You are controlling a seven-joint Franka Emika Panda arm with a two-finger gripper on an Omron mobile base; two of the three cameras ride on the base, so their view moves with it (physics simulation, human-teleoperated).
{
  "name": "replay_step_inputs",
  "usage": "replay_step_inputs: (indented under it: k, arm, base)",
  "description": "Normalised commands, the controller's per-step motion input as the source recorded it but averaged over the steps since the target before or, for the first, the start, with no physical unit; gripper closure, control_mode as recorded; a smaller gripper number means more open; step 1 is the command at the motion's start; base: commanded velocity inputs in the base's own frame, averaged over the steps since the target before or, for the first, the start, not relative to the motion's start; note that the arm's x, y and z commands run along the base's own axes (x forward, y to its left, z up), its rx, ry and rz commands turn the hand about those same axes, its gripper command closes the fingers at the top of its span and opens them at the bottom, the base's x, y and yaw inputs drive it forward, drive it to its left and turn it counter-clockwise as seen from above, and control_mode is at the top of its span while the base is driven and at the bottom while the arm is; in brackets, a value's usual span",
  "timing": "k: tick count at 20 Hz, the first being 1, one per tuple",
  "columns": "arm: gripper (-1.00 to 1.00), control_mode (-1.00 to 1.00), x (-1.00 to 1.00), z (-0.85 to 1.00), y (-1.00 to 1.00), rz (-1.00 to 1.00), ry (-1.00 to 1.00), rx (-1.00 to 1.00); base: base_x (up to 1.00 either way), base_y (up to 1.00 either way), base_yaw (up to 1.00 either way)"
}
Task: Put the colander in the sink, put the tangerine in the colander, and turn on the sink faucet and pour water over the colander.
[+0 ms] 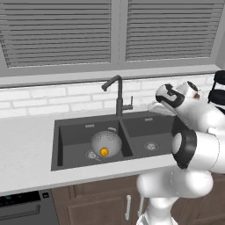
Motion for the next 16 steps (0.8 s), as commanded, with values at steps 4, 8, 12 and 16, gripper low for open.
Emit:
replay_step_inputs:
  k: [4, 8, 12, 16]
  arm:
    - [-1.0, -1.0, 0.0, -0.12, 0.0, 0.48, -0.4, -0.01]
    - [-1.0, -1.0, 0.0, -0.01, 0.0, 0.41, -0.41, 0.0]
    - [-1.0, -1.0, 0.0, 0.0, 0.0, 0.4, -0.56, -0.01]
    - [-1.0, -1.0, 0.09, 0.0, 0.0, 0.34, -0.59, -0.02]
  base:
    - [0.0, 0.0, 0.0]
    - [0.0, 0.0, 0.0]
    - [0.0, 0.0, 0.0]
    - [0.0, 0.0, 0.0]
